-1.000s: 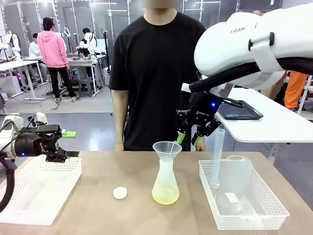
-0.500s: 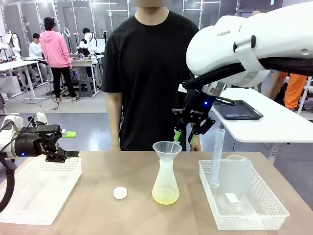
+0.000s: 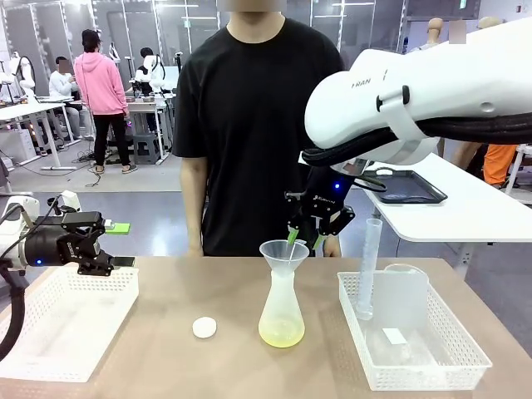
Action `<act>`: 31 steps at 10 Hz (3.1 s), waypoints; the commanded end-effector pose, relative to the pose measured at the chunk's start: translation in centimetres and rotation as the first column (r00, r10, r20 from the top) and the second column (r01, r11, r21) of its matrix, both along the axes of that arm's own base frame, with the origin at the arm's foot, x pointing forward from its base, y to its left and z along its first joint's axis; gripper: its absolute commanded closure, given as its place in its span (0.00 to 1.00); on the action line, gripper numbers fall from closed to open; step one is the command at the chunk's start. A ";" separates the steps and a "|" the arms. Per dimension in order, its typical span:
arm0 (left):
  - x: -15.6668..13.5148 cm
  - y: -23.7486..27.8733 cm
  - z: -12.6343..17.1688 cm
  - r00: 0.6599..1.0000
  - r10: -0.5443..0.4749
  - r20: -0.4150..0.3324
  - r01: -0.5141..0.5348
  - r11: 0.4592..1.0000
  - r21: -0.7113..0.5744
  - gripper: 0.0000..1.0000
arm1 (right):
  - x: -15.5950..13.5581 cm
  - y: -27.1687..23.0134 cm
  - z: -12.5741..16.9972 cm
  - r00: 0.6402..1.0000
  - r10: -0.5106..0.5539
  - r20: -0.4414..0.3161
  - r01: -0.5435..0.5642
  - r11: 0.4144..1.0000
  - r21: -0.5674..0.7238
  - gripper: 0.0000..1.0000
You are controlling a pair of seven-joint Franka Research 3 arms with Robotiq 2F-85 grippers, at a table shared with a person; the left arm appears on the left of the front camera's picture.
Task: Prepare the solutions needed for the experiment.
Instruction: Once the solution is in the Big flask , pick up the Plastic Funnel and place it back into the right Organizing basket.
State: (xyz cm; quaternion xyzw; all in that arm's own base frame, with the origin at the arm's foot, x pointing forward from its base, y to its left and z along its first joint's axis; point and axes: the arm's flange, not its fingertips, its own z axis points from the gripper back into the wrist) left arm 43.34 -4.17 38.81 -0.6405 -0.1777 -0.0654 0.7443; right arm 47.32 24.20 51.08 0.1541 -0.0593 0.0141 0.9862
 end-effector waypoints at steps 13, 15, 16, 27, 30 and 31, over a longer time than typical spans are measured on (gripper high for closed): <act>0.1 -0.2 0.2 1.000 0.012 0.009 -0.011 0.999 -0.035 0.00 | 1.4 0.1 -3.7 0.993 -0.072 -0.089 0.078 0.994 0.073 0.70; 0.1 -0.2 0.2 1.000 0.012 0.009 -0.011 0.999 -0.035 0.00 | 1.4 0.0 -3.8 0.992 -0.071 -0.102 0.078 0.995 0.068 0.88; 0.1 -0.2 0.2 1.000 0.012 0.009 -0.011 0.999 -0.035 0.00 | 1.5 0.0 -3.9 0.991 -0.070 -0.110 0.078 0.994 0.070 1.00; 0.1 -0.2 0.2 1.000 0.012 0.009 -0.011 0.999 -0.035 0.00 | -0.2 -1.7 -1.8 0.996 -0.078 -0.049 0.084 0.986 0.145 1.00; 0.1 -0.2 0.2 1.000 0.012 0.009 -0.011 0.999 -0.035 0.00 | -1.6 -2.4 -0.2 0.998 -0.069 0.013 0.066 0.981 0.185 1.00; 0.1 -0.2 0.2 1.000 0.012 0.009 -0.011 0.999 -0.035 0.00 | -1.9 -2.6 0.2 0.997 -0.070 0.041 0.061 0.979 0.196 1.00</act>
